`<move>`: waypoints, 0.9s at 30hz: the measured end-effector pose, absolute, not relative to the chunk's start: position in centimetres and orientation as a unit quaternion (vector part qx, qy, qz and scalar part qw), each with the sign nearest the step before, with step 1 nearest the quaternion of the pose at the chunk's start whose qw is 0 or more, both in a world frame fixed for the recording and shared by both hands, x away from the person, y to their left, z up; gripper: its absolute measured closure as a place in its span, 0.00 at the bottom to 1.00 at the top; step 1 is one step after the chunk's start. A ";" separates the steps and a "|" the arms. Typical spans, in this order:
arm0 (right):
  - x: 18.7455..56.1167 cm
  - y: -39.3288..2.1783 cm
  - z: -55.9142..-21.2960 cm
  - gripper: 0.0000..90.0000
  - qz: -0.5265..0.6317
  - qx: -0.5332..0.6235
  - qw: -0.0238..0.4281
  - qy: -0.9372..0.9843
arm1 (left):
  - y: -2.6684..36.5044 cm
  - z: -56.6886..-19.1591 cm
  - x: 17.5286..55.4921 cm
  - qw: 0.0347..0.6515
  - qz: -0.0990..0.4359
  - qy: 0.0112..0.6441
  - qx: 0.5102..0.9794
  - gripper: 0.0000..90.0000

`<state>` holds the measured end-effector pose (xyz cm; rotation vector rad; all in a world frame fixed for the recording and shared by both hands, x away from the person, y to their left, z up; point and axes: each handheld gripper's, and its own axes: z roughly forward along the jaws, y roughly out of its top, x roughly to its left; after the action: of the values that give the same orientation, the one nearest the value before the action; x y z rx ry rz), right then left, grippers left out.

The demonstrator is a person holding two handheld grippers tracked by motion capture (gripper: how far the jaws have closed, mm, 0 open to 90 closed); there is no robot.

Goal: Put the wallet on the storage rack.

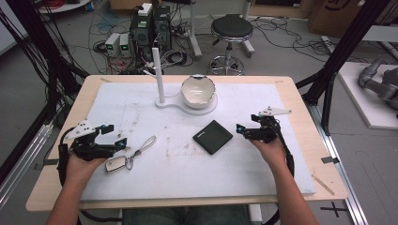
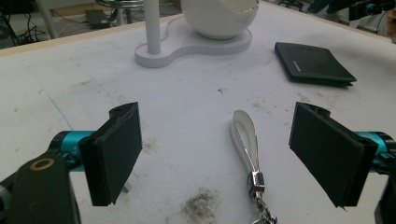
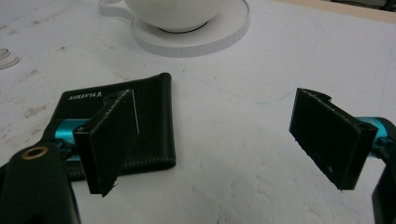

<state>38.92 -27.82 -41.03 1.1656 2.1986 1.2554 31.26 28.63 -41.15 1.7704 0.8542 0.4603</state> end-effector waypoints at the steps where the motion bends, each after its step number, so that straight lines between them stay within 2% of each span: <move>1: 39.2 -27.5 -41.0 0.17 0.441 0.412 0.174 0.778 | 28.7 -41.2 31.1 0.531 0.194 0.357 0.743 0.19; 8: 41.2 -25.0 -41.4 0.17 0.428 0.407 0.166 0.790 | 29.3 -41.2 30.3 0.525 0.200 0.356 0.747 0.19; 19: 42.7 -22.1 -43.8 0.17 0.382 0.398 0.113 0.826 | 29.7 -41.2 29.9 0.524 0.200 0.359 0.746 0.19; 22: 42.9 -21.8 -44.3 0.27 0.371 0.393 0.099 0.836 | 29.5 -41.2 30.0 0.523 0.199 0.358 0.748 0.19; 25: 43.0 -22.1 -44.7 0.29 0.378 0.401 0.076 0.831 | 29.4 -41.3 30.1 0.523 0.198 0.356 0.749 0.19; 27: 43.0 -22.3 -44.7 0.35 0.382 0.396 0.073 0.832 | 29.3 -41.3 30.1 0.520 0.197 0.356 0.751 0.19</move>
<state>43.02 -22.29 -44.74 1.1888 2.4976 1.1483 30.13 29.30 -41.29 1.7993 0.8532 0.4732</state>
